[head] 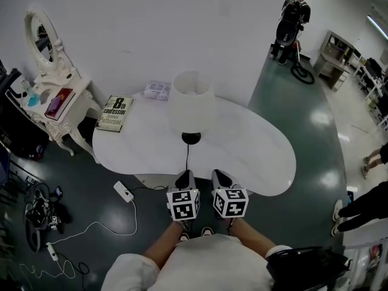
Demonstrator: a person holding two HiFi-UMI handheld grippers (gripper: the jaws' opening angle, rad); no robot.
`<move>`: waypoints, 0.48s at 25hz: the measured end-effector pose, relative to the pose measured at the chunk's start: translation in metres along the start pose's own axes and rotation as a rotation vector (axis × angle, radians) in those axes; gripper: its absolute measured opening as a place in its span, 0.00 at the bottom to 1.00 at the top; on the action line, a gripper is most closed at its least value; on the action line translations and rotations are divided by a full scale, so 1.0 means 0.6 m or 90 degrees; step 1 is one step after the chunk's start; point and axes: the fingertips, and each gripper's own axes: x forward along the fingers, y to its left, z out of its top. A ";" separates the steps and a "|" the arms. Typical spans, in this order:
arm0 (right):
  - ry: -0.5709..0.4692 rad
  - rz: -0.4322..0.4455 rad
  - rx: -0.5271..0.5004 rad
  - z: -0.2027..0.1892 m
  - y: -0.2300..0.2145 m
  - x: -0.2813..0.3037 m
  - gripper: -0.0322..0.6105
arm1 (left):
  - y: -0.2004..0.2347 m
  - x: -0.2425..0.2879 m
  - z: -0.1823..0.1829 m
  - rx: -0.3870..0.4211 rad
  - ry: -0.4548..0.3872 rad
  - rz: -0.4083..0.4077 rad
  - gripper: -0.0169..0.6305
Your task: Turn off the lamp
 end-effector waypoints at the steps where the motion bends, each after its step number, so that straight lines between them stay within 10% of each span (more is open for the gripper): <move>1: 0.001 -0.001 0.001 -0.001 0.000 0.000 0.05 | 0.001 0.000 0.000 0.000 0.000 0.000 0.04; 12: 0.008 -0.012 0.003 -0.011 0.004 0.001 0.05 | 0.012 -0.002 -0.005 -0.004 0.004 0.000 0.04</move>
